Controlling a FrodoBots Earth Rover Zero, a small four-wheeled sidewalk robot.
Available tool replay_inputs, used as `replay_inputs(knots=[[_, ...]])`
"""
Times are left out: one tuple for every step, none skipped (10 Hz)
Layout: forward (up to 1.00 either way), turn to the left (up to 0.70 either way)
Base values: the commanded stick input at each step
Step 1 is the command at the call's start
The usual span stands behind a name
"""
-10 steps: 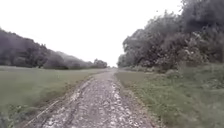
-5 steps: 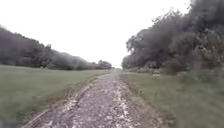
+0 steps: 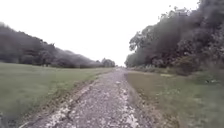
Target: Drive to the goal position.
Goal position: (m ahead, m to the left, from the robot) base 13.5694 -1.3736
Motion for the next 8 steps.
replay_inputs(knots=[[1.0,0.18],[1.0,0.27],[1.0,0.27],[1.0,0.13],[1.0,0.0],[1.0,0.0],[1.0,0.0],[1.0,0.0]])
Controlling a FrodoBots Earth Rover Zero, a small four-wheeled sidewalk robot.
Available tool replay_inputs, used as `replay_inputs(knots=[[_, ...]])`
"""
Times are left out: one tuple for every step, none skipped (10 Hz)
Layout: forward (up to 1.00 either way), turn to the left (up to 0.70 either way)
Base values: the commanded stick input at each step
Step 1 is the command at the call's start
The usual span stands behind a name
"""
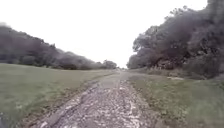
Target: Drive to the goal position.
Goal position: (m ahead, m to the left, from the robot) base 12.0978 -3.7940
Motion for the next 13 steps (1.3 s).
replay_inputs(knots=[[1.0,0.0],[1.0,0.0],[1.0,0.0],[1.0,0.0],[1.0,0.0],[1.0,0.0],[1.0,0.0],[1.0,0.0],[1.0,0.0],[1.0,0.0],[1.0,0.0],[1.0,0.0],[1.0,0.0]])
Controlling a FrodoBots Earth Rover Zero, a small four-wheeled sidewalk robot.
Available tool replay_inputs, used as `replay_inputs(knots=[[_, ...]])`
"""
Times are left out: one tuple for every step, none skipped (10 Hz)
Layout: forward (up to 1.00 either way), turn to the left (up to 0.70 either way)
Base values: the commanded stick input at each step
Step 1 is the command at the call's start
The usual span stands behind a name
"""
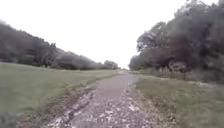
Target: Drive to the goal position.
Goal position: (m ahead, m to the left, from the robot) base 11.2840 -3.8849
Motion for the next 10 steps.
replay_inputs(knots=[[1.0,0.0],[1.0,0.0],[1.0,0.0],[1.0,0.0],[1.0,0.0],[1.0,0.0],[1.0,0.0],[1.0,0.0],[1.0,0.0],[1.0,0.0]])
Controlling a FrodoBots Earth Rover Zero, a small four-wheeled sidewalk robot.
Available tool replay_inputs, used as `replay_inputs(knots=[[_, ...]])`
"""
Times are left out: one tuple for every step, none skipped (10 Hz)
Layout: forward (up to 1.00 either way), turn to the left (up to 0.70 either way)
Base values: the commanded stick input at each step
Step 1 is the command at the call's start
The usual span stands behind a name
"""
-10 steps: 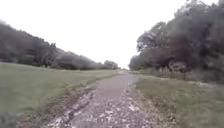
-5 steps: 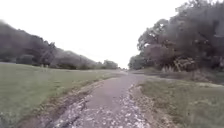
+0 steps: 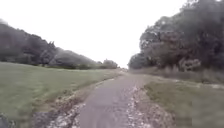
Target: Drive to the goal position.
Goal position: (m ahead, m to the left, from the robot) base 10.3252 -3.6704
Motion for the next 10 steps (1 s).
replay_inputs(knots=[[1.0,0.0],[1.0,0.0],[1.0,0.0],[1.0,0.0],[1.0,0.0],[1.0,0.0],[1.0,0.0],[1.0,0.0],[1.0,0.0],[1.0,0.0]])
